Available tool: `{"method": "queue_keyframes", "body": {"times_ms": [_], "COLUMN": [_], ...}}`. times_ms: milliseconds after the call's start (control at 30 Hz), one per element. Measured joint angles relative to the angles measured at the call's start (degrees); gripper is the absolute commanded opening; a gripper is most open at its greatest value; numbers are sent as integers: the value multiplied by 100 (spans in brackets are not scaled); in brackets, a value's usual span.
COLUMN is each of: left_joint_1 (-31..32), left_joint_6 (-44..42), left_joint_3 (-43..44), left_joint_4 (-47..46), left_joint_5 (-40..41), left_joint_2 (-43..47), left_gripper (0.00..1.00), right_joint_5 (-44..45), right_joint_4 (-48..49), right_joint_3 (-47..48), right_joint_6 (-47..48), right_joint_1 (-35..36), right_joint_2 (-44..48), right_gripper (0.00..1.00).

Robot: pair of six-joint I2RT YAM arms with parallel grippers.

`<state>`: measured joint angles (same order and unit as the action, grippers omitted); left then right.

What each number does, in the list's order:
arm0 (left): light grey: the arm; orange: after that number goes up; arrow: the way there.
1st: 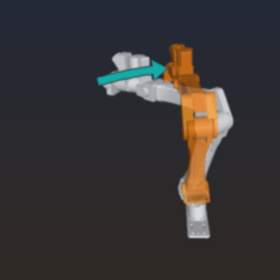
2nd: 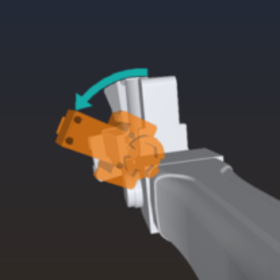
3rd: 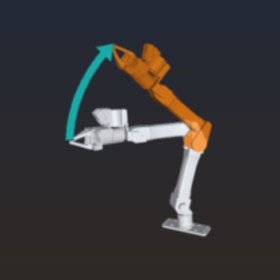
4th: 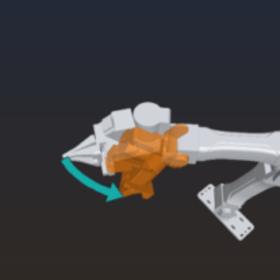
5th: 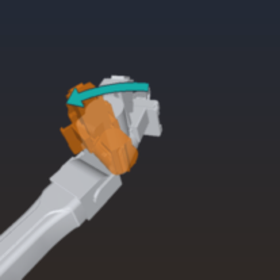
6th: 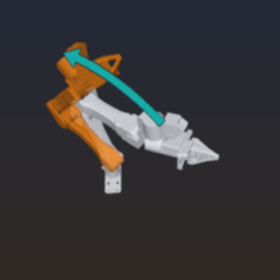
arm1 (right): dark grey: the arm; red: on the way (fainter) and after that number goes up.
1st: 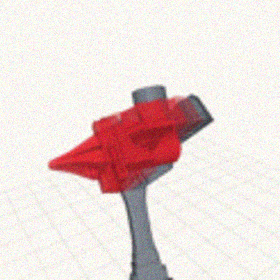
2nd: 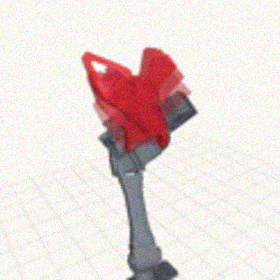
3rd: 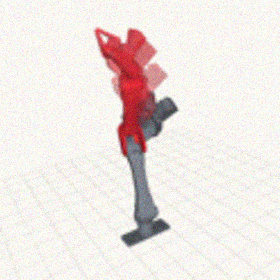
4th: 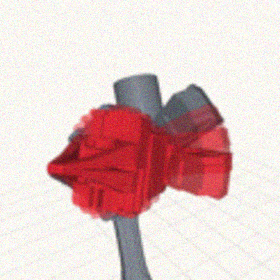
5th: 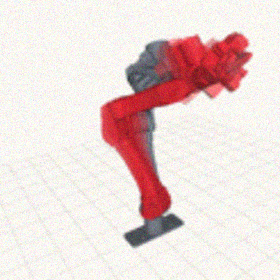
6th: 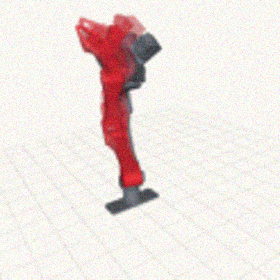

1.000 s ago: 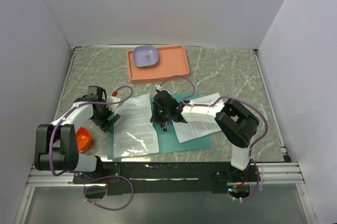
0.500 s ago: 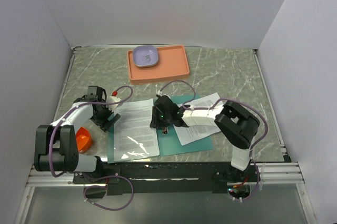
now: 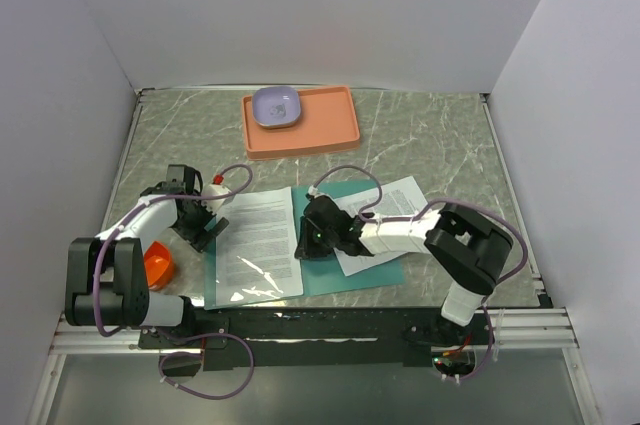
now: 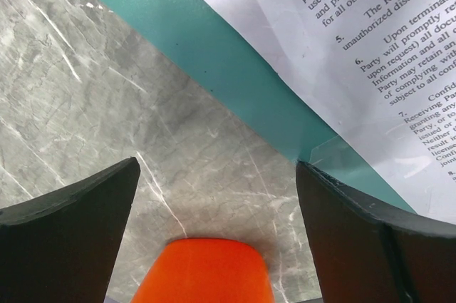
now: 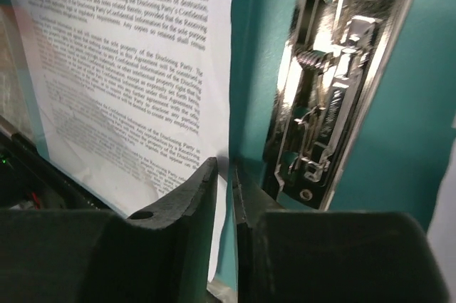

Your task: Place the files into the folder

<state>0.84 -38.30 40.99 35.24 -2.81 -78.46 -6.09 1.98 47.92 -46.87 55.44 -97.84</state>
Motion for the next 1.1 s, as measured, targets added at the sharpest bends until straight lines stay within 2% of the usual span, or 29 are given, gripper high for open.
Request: {"method": "queue_keyframes", "body": {"times_ms": [167, 267, 400, 733, 1100], "left_joint_1": [0, 0, 46, 507, 546], "left_joint_6": [-4, -20, -13, 52, 153], "left_joint_3": [-118, -221, -243, -225, -151], "left_joint_4": [-50, -79, -101, -188, -168], "left_joint_5": [11, 68, 96, 275, 269], "left_joint_2": [116, 219, 240, 205, 118], "left_gripper": [99, 99, 99, 99, 97], "right_joint_5": [-105, -107, -103, 212, 435], "right_joint_4": [70, 144, 195, 264, 37], "right_joint_3": [0, 0, 0, -46, -87], "right_joint_6": [-96, -173, -323, -905, -1762], "right_joint_1": [103, 149, 160, 164, 170], "right_joint_2": [-13, -87, -116, -116, -70], "right_gripper": [18, 12, 0, 0, 0]}}
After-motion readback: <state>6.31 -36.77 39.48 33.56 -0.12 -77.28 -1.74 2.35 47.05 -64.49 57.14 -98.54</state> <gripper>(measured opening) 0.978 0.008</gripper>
